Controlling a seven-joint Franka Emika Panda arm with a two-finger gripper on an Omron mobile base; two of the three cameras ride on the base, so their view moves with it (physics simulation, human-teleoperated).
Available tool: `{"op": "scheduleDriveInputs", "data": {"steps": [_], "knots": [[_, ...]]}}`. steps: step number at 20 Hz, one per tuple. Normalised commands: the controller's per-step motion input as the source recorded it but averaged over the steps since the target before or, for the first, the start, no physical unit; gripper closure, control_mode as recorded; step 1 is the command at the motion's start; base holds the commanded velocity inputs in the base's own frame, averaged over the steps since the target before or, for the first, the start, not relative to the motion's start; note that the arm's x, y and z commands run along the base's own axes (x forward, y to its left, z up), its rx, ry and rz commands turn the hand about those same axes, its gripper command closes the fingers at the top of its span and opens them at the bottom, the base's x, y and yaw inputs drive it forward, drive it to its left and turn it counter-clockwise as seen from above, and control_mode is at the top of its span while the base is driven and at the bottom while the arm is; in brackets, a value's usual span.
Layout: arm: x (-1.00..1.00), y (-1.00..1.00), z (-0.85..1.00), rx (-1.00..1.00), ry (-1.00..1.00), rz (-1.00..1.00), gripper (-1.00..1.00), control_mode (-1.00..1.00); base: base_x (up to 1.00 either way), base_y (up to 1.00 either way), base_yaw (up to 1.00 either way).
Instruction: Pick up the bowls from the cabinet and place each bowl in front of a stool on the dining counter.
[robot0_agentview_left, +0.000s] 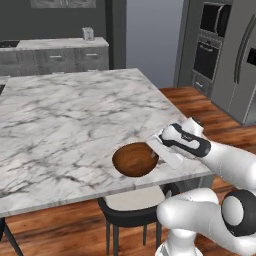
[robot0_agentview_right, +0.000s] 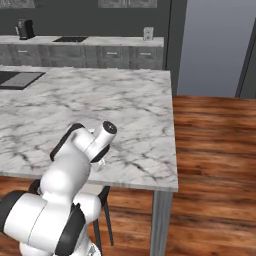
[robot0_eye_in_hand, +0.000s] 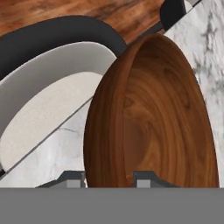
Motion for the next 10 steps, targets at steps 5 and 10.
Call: {"op": "scheduleDriveInputs", "data": {"steps": [5,10], "knots": [[0.12,0.0,-0.2,0.11,-0.02,0.01,1.0,-1.0,0.0,0.0,0.0],[0.07,0.0,-0.22,0.1,0.0,0.03,1.0,-1.0,0.0,0.0,0.0]]}}
